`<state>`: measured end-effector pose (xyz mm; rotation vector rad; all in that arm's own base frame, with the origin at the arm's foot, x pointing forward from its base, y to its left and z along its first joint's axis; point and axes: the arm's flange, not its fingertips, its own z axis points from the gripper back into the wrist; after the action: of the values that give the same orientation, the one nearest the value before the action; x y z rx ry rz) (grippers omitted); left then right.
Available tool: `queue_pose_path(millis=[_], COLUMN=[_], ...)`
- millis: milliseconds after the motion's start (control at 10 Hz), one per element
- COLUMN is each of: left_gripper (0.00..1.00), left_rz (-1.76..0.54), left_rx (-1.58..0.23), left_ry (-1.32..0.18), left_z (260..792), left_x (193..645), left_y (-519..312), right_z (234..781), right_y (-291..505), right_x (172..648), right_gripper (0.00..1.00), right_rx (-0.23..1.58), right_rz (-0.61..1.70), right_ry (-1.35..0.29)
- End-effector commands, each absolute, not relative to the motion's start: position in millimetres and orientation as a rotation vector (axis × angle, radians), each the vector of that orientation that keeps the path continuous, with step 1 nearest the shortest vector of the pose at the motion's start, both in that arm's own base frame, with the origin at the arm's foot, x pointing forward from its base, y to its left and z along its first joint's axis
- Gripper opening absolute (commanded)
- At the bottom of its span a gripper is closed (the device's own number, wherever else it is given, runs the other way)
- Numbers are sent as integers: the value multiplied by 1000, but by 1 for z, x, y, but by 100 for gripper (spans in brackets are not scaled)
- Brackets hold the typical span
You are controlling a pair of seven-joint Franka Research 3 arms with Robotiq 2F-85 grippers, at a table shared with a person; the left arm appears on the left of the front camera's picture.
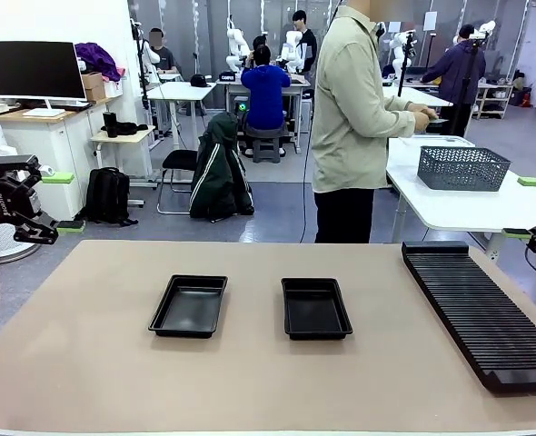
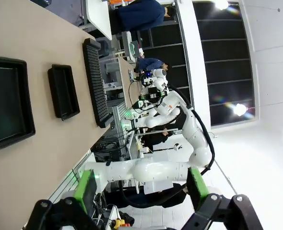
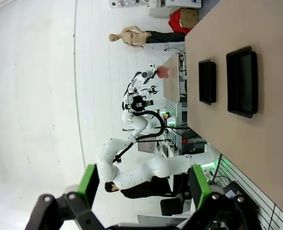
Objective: Inspect and transfer BCBs to ESD trays.
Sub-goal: Pick up the Blank PCB from the PCB Rack and place it in the left ESD tray.
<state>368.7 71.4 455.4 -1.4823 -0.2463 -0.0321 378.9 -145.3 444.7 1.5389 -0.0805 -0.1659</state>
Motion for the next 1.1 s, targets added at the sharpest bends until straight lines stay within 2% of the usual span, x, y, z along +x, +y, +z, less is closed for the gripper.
queue_pose_path(millis=[0,1000], left_gripper=[100,100], left_rz=[8,73], left_rx=[-1507,-1476], left_ry=[-251,-210], left_z=[459,468], left_x=[366,368], left_y=[65,67], right_z=[445,449], right_y=[-140,-132], right_x=[378,375], right_gripper=[100,100], right_rx=[1529,1457], right_rz=[-173,-162], right_ry=[-88,-95])
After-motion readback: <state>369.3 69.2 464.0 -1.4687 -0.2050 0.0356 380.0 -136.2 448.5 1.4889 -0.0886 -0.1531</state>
